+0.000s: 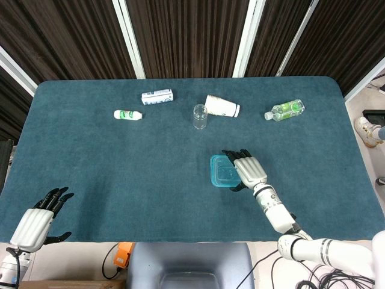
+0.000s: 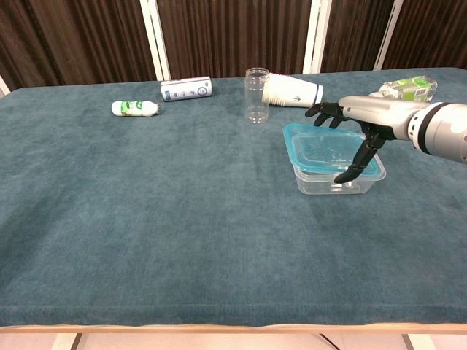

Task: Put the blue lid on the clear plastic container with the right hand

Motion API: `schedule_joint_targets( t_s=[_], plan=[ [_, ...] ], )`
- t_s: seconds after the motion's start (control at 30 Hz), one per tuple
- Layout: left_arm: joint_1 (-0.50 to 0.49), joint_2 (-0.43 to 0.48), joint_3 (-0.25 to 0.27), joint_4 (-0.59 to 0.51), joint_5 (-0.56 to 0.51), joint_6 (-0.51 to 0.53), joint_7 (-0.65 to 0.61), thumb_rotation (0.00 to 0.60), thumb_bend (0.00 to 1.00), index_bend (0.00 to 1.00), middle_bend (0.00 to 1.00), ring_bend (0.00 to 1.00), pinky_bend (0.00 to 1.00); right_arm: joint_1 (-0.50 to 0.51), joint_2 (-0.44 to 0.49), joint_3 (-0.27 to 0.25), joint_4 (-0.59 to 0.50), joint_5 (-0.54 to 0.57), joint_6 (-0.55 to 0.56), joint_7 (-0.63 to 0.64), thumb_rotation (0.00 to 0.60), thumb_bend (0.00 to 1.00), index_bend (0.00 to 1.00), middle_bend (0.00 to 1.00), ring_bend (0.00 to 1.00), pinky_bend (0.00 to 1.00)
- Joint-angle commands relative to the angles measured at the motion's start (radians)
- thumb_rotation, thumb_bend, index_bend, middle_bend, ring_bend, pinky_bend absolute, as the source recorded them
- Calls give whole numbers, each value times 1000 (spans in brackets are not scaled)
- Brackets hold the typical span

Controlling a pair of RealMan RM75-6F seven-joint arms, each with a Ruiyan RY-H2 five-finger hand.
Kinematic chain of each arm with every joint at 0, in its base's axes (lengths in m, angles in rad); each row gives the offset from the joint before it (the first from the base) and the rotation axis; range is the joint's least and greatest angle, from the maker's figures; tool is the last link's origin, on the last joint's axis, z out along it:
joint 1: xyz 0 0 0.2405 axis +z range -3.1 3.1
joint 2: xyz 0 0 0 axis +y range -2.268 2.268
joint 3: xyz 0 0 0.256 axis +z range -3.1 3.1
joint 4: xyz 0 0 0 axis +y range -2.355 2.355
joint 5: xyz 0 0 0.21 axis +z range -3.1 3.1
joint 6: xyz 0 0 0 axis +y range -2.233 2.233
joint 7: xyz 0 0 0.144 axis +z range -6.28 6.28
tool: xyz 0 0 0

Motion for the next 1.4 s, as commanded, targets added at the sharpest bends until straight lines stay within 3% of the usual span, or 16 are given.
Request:
schedule_joint_targets(
  t_s=[0.03, 1.1, 1.4],
  plan=[
    [0, 0, 0, -1, 1, 0, 0, 600, 479, 172, 74, 72, 295, 0, -1, -1, 2, 2, 2, 0, 600, 291, 165, 237, 212, 193],
    [-3, 4, 6, -3, 6, -6, -4, 600, 479, 172, 74, 73, 295, 4, 1, -11, 27, 29, -4, 5, 600, 291, 142, 198, 168, 122],
    [-3, 6, 6, -4, 6, -6, -7, 600, 478, 172, 74, 74, 295, -10, 75, -45, -59, 4, -24, 3, 600, 291, 47, 117, 80, 33]
  ],
)
